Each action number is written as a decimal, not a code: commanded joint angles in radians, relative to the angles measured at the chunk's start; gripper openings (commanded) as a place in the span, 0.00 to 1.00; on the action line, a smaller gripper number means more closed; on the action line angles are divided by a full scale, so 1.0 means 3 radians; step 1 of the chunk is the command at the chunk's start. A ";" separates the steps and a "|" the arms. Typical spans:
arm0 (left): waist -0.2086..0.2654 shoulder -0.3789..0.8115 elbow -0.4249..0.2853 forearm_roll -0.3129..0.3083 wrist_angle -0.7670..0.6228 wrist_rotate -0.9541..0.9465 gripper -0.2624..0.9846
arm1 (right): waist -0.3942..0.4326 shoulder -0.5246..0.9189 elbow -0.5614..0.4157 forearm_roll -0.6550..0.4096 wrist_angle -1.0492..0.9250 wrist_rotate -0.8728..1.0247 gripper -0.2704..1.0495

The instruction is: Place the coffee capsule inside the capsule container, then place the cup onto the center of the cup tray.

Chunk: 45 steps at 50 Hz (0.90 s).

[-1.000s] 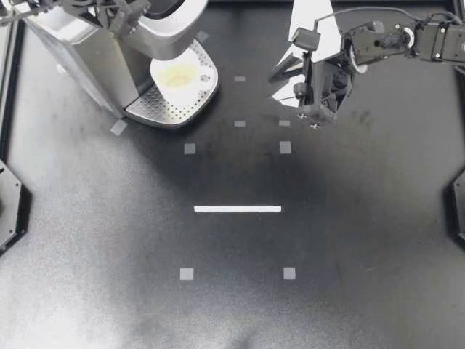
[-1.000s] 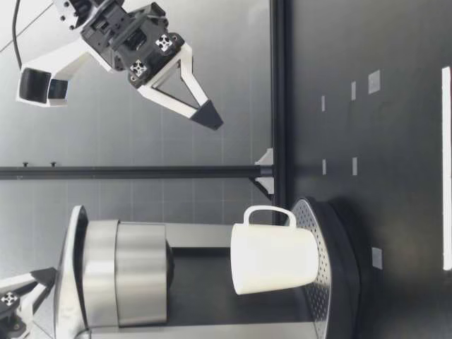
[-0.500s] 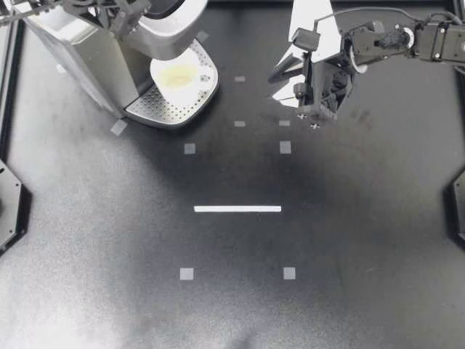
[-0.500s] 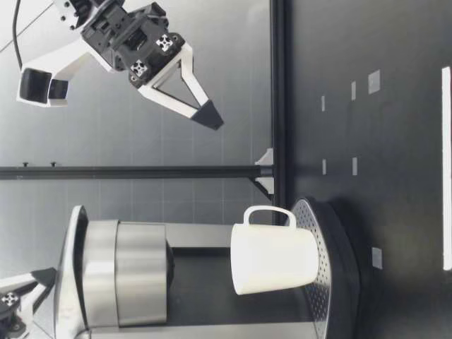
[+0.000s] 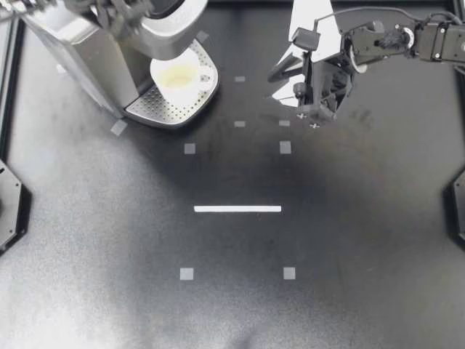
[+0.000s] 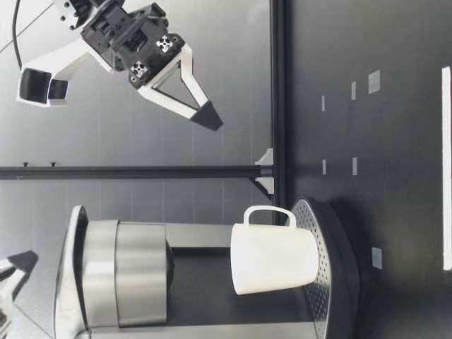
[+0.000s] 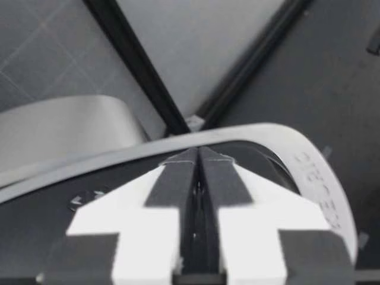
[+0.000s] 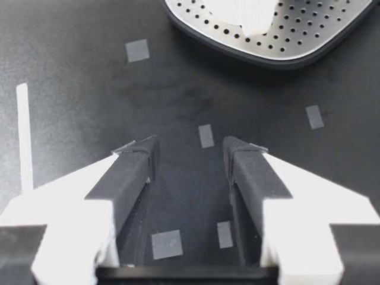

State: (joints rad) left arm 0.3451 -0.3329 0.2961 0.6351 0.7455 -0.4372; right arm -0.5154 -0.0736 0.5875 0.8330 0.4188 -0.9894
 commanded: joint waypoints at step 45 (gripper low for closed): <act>-0.0010 0.0251 -0.0291 0.0061 0.0363 0.0143 0.29 | 0.0015 -0.0020 -0.0015 0.0010 -0.0026 -0.0005 0.56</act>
State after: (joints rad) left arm 0.3451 -0.2531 0.2393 0.6489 0.8468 -0.3958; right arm -0.5154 -0.0675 0.5921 0.8330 0.4172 -0.9894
